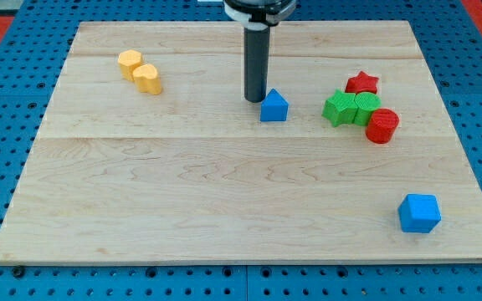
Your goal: Move the blue triangle near to the blue cube
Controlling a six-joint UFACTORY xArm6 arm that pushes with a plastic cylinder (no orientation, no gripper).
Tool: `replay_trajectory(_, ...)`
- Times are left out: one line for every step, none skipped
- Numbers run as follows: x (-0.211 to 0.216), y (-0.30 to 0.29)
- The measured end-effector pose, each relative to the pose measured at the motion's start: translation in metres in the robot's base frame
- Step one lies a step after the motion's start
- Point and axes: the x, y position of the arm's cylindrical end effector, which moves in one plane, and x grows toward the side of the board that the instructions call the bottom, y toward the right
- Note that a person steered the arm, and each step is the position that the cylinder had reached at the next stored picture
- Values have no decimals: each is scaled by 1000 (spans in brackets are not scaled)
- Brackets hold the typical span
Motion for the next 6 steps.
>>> replay_trajectory(41,50)
replay_trajectory(64,51)
replay_trajectory(61,12)
replay_trajectory(89,90)
replay_trajectory(109,101)
replay_trajectory(136,83)
